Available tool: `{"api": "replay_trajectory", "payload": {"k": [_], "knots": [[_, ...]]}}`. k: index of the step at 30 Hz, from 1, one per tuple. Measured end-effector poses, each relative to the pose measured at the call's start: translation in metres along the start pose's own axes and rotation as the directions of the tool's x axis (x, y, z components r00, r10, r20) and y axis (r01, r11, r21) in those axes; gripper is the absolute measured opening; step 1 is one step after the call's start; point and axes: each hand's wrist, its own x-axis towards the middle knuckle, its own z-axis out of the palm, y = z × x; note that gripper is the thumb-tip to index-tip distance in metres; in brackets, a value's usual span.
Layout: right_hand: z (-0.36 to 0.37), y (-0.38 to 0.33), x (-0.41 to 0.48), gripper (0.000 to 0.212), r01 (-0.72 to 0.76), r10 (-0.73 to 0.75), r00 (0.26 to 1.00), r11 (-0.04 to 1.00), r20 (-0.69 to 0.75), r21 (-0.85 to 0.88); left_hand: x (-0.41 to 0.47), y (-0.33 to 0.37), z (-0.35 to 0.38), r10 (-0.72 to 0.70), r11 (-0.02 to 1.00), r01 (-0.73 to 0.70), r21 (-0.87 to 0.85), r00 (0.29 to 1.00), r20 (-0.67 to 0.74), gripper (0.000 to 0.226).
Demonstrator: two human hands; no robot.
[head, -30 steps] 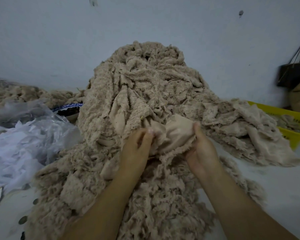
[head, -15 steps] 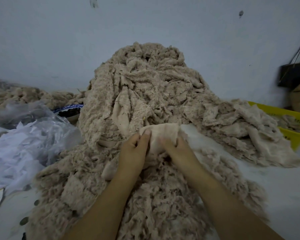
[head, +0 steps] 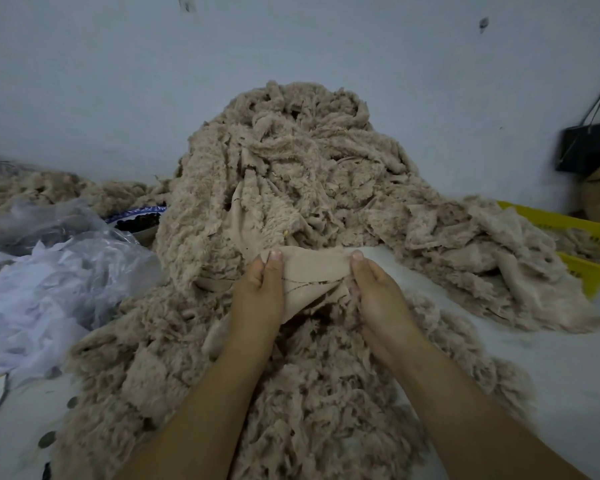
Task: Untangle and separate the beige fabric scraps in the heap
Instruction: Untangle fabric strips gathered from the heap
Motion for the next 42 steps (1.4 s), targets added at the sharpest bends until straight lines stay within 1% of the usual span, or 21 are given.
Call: {"api": "replay_trajectory", "payload": {"k": [3,5,8,9,11,14,16,17,18,20,23,24,26,28,30,33,34,36,38,40,42], "knots": [[-0.001,-0.003,-0.003,0.032,-0.005,0.010,0.998,0.997,0.060,-0.072,0.003,0.003,-0.001,-0.135,0.976,0.125,-0.179,0.990,-0.046,0.034],[0.000,-0.003,-0.007,0.036,0.013,0.002,0.991,0.994,0.132,-0.111,0.002,0.004,-0.003,-0.175,0.945,0.167,-0.281,0.984,-0.005,0.031],[0.002,-0.001,-0.014,0.073,-0.031,0.051,0.961,0.997,0.271,-0.074,-0.003,0.003,-0.001,-0.093,0.971,0.114,-0.210,0.990,0.107,0.031],[0.003,0.001,-0.014,0.072,-0.035,0.057,0.954,0.996,0.294,-0.080,-0.005,0.003,0.001,-0.036,0.985,0.058,-0.164,0.990,0.139,0.034],[0.004,0.003,-0.015,0.053,-0.008,0.040,0.957,0.993,0.286,-0.114,-0.010,0.004,0.004,0.086,0.994,-0.067,-0.088,0.967,0.240,0.040],[0.002,0.005,-0.009,0.029,0.030,0.000,0.985,0.985,0.174,-0.169,-0.017,0.009,0.004,0.082,0.997,-0.075,-0.034,0.877,0.474,0.029],[0.000,0.004,-0.005,0.017,0.007,0.002,0.996,0.994,0.093,-0.105,-0.017,0.006,0.003,-0.007,1.000,0.002,0.009,0.830,0.558,0.035],[0.001,0.005,-0.004,0.018,-0.010,0.015,0.998,0.997,0.063,-0.081,-0.016,0.004,0.003,-0.062,0.997,0.032,0.064,0.824,0.563,0.033],[0.003,0.006,-0.004,0.023,-0.039,0.041,0.999,0.997,0.032,-0.061,-0.015,0.005,0.003,-0.112,0.990,0.043,0.135,0.823,0.557,0.026],[0.003,0.004,-0.002,0.037,-0.107,0.109,0.993,0.993,-0.035,0.039,-0.013,0.001,0.002,-0.137,0.970,-0.011,0.244,0.805,0.577,0.041],[-0.019,-0.012,0.009,0.051,-0.096,0.160,0.982,0.884,-0.104,0.458,-0.012,-0.004,-0.004,-0.120,0.951,-0.107,0.291,0.738,0.664,0.047],[-0.029,-0.018,0.012,0.046,-0.060,0.173,0.972,0.836,-0.158,0.546,-0.012,-0.004,-0.005,-0.115,0.955,-0.101,0.277,0.737,0.666,0.048],[-0.032,-0.020,0.011,0.039,-0.059,0.180,0.965,0.856,-0.190,0.513,-0.010,-0.008,-0.003,-0.086,0.963,-0.083,0.255,0.805,0.587,0.052],[-0.017,-0.008,0.010,0.047,-0.118,0.182,0.975,0.911,-0.128,0.396,-0.009,-0.008,0.002,0.004,0.951,-0.151,0.269,0.879,0.478,0.040],[0.000,-0.003,0.002,0.051,-0.154,0.178,0.983,0.938,-0.051,0.312,-0.011,-0.001,0.004,0.134,0.922,-0.253,0.292,0.919,0.372,0.015],[0.004,-0.006,-0.004,0.043,-0.114,0.108,0.993,0.973,0.042,0.200,-0.014,0.007,-0.001,0.275,0.928,-0.327,0.180,0.925,0.263,0.026],[0.002,-0.005,-0.004,0.039,-0.089,0.079,0.995,0.975,0.056,0.202,-0.016,0.013,-0.002,0.261,0.948,-0.299,0.109,0.926,0.273,0.036],[0.000,-0.003,-0.005,0.041,-0.076,0.063,0.993,0.987,0.097,0.138,-0.022,0.020,0.000,0.138,0.984,-0.170,0.053,0.916,0.377,0.051],[0.003,-0.002,-0.010,0.049,-0.058,0.056,0.980,0.998,0.192,0.009,-0.023,0.015,0.003,0.009,0.999,-0.027,0.035,0.889,0.457,0.046],[0.009,0.001,-0.015,0.051,-0.030,0.055,0.961,0.995,0.270,-0.097,-0.018,0.007,0.005,-0.129,0.976,0.192,-0.102,0.889,0.439,0.037],[0.012,-0.001,-0.019,0.048,-0.004,0.044,0.961,0.989,0.274,-0.146,-0.008,0.006,0.002,-0.207,0.888,0.320,-0.331,0.920,0.333,0.034]]}}
